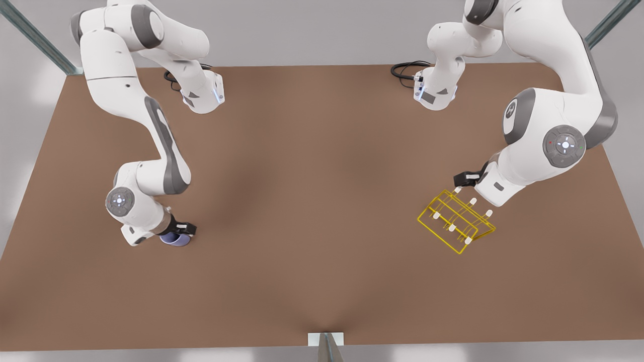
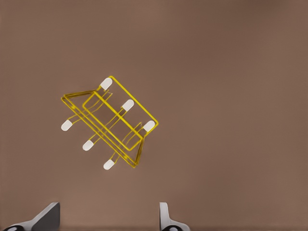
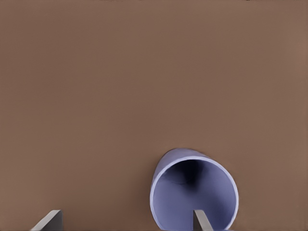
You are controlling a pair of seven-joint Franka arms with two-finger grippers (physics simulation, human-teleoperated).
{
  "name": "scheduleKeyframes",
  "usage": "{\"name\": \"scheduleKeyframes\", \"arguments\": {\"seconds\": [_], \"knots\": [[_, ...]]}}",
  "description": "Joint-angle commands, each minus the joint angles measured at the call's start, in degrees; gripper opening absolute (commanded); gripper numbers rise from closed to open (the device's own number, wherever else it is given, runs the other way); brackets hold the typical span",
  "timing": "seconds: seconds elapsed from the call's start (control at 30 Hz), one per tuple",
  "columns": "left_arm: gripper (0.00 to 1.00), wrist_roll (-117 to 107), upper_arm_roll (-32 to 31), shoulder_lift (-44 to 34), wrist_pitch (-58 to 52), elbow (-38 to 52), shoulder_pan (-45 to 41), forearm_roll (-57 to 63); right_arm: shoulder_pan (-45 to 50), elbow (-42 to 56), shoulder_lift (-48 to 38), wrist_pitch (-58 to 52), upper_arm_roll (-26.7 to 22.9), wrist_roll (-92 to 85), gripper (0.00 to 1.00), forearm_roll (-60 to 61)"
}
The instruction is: Place the cup on the cup holder
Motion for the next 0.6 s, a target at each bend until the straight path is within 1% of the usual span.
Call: {"name": "scheduleKeyframes", "arguments": {"seconds": [0.0,0.07,0.2,0.27,0.33,0.37,0.4,0.43,0.57], "knots": [[1.00,-0.84,-0.10,-0.01,0.03,0.07,0.00,-0.24,-0.35,-0.67,-0.22,2.66,0.01,-0.70,1.00,-1.14],[1.00,-0.75,-0.36,0.25,0.55,0.86,-3.42,-0.51,-0.35,-0.67,0.40,3.28,0.01,-0.61,1.00,-2.28],[1.00,-0.67,-0.63,1.48,2.13,1.12,-5.97,-3.06,-0.52,-0.41,1.36,3.45,0.01,-0.61,1.00,-3.60],[1.00,-0.05,-3.00,1.66,7.23,1.12,-6.15,-3.15,-0.96,-0.14,1.80,3.54,0.01,-0.61,1.00,-4.13],[1.00,0.13,-3.09,3.24,17.87,1.12,-6.76,-3.06,-1.31,-0.05,2.07,4.68,0.01,-0.61,1.00,-4.65],[1.00,-0.05,-4.40,0.97,15.25,1.12,-6.68,-3.58,-1.23,0.03,2.68,4.68,0.01,-0.61,1.00,-4.74],[1.00,-0.05,-5.55,-1.50,8.92,1.21,-6.85,-3.23,-1.14,0.39,2.95,4.77,0.01,-0.53,1.00,-4.65],[1.00,0.04,-5.55,-1.68,7.23,2.44,-6.77,-3.41,-1.05,0.39,3.30,5.56,0.01,-0.44,1.00,-4.30],[1.00,0.30,-5.37,-1.85,1.61,2.44,-6.24,-3.41,-1.05,0.30,4.44,6.35,0.45,-0.35,1.00,-4.48]]}}
